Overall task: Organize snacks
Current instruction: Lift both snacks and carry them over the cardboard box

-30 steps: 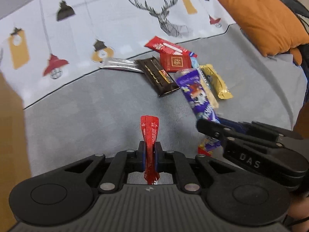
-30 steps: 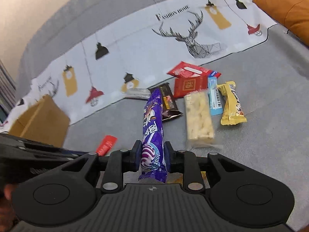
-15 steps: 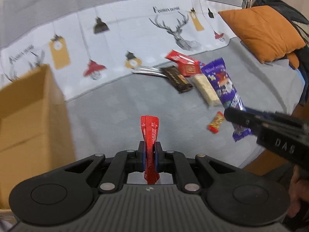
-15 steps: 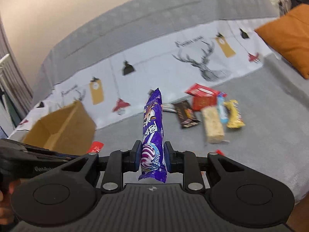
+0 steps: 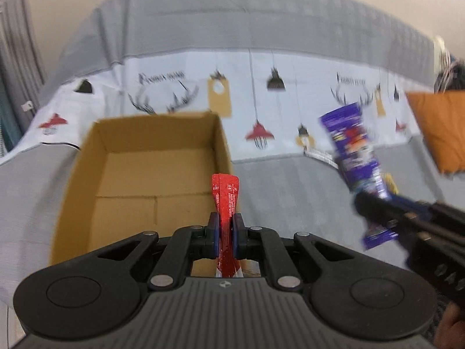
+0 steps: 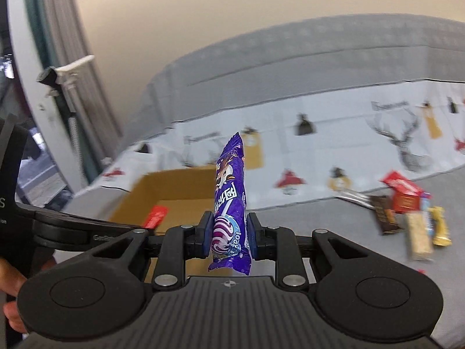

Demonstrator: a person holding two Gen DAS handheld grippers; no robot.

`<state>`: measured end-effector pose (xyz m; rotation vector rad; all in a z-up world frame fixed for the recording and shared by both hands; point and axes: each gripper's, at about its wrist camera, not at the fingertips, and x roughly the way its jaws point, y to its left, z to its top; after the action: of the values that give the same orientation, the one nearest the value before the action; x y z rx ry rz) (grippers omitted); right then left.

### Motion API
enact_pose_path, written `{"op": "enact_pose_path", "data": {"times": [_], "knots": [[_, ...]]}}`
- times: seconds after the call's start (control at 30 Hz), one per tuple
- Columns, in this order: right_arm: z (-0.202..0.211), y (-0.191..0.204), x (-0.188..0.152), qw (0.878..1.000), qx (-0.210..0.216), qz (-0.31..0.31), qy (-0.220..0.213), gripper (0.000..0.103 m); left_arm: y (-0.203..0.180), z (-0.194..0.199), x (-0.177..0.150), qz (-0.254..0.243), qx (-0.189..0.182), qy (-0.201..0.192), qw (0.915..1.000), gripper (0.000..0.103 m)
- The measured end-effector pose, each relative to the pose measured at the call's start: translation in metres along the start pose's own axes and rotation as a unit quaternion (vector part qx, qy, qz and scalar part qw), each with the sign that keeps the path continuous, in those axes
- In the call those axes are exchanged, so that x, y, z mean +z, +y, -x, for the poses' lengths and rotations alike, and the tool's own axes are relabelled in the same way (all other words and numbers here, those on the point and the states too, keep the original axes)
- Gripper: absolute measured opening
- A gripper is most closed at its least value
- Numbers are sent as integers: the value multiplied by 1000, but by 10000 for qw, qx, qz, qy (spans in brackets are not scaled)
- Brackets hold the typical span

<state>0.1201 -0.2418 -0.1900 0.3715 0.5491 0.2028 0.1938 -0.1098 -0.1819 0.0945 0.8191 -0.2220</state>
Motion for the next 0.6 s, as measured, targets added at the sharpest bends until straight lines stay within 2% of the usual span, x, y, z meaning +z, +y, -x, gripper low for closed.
{"op": "enact_pose_path", "data": {"times": [0.27,0.43,0.6], "knots": [[10,80,14,9990,317,257,-200,26,60,80,3,339,4,-825,9960,9],[22,127,23,9961,520,562,-434,26,92,135,-8,402,40,-1418,9891,9],[28,162,22,9903,652,1088,-572,26,117,162,-21,382,110,-1657,9854,9]]}}
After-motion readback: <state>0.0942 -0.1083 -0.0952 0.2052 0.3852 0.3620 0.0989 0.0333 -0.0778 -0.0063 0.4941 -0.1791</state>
